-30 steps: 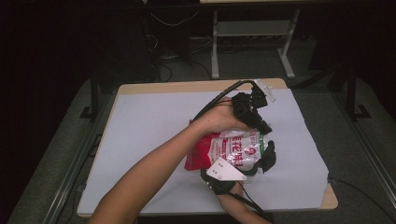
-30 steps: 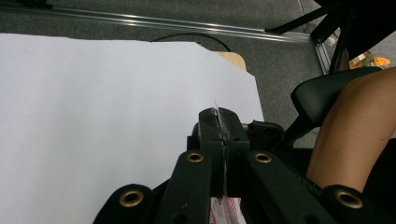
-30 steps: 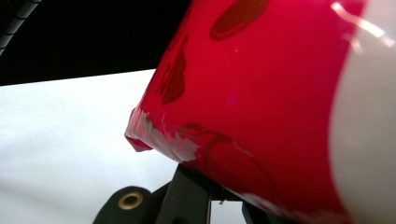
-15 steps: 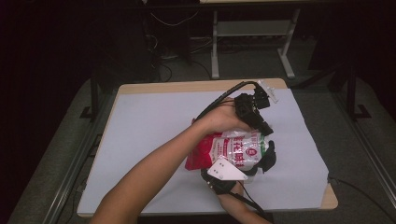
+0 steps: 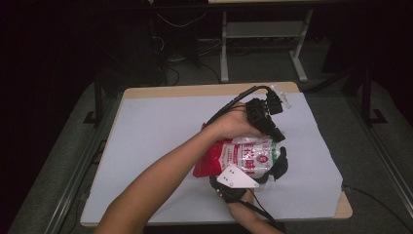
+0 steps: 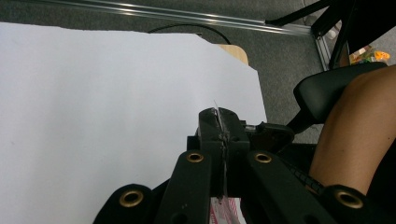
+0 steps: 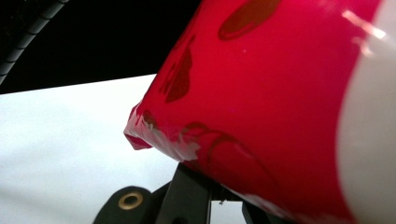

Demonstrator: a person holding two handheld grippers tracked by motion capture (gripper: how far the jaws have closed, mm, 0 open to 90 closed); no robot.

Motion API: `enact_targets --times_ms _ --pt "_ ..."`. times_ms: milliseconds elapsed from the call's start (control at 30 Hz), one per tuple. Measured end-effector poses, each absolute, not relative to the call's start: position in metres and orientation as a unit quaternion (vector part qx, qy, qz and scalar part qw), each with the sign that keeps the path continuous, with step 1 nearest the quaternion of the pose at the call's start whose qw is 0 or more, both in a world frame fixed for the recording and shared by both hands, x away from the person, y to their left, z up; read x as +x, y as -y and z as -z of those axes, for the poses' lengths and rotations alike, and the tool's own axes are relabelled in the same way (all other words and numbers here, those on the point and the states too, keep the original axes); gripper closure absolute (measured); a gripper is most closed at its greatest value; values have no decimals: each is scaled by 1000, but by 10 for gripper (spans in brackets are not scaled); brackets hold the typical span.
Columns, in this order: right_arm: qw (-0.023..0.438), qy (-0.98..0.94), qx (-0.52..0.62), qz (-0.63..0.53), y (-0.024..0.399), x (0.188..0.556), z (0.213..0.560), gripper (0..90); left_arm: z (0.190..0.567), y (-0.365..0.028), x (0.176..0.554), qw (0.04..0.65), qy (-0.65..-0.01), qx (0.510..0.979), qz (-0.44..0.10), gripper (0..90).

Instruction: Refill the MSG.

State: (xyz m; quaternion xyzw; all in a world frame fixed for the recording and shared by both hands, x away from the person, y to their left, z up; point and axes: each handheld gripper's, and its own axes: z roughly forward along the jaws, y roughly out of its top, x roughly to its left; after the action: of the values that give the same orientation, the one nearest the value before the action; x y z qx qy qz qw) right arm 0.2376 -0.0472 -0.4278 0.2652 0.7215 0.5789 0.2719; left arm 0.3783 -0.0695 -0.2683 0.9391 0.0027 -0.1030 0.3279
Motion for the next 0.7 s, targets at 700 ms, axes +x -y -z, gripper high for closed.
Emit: enact_targets --times_ms 700 --pt "271 -721 264 -581 48 238 427 900 272 73 378 320 -3 941 106 899"
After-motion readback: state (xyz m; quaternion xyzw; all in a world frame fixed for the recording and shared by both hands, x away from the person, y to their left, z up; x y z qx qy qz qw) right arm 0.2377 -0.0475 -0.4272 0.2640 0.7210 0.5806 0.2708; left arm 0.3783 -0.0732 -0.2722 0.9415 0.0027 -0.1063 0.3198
